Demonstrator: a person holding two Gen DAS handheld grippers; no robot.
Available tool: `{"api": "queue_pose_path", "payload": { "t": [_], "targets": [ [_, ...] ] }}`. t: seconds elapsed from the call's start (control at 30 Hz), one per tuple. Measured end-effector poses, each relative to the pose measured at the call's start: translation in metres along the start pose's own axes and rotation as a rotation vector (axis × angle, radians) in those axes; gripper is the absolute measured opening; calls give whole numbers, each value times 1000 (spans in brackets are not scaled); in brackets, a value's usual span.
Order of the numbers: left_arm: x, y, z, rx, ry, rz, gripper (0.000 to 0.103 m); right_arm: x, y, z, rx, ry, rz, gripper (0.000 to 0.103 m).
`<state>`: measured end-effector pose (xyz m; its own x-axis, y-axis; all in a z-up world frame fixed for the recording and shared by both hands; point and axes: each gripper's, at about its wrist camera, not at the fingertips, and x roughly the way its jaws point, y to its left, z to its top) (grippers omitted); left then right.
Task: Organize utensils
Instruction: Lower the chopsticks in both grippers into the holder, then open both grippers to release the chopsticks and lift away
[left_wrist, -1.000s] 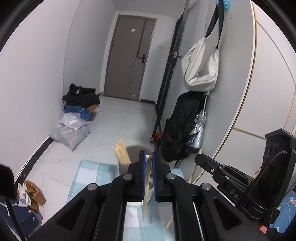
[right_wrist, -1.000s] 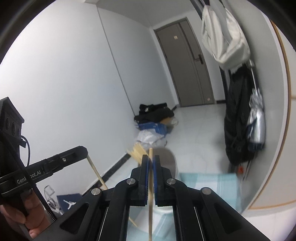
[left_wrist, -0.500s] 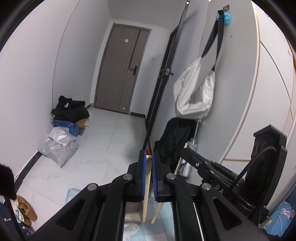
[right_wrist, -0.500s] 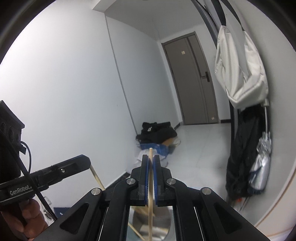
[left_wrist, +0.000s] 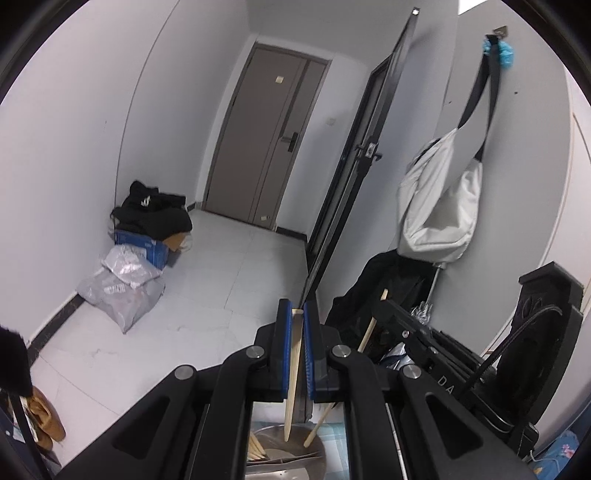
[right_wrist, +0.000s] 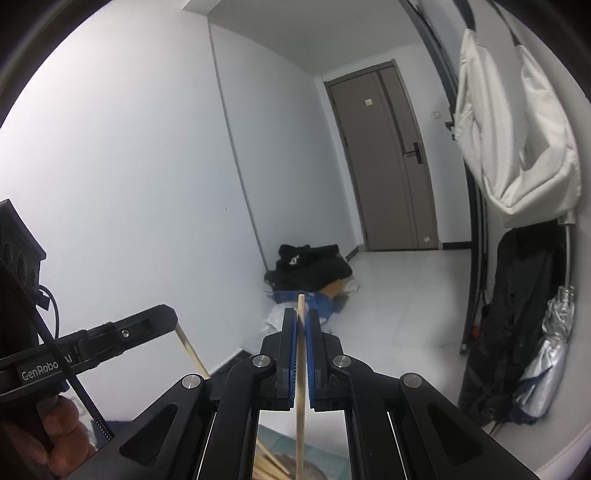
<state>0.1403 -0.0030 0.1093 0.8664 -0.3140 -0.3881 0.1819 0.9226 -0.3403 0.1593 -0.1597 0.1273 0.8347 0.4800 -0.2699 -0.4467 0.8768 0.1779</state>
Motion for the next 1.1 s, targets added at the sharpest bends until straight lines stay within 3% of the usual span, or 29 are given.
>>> {"api": "queue_pose_path", "payload": {
  "t": [0.3,0.7,1.1],
  "targets": [
    [19,16,-19,-70,36,31,3,30,4,-27,-58,34,5,4],
    [23,24,-32,-65,77,42,3,34,7,-52,-169,37,51,4],
    [39,36,-57,-85,257,24,3,33,6,-89,-218,118,84,4]
  ]
}}
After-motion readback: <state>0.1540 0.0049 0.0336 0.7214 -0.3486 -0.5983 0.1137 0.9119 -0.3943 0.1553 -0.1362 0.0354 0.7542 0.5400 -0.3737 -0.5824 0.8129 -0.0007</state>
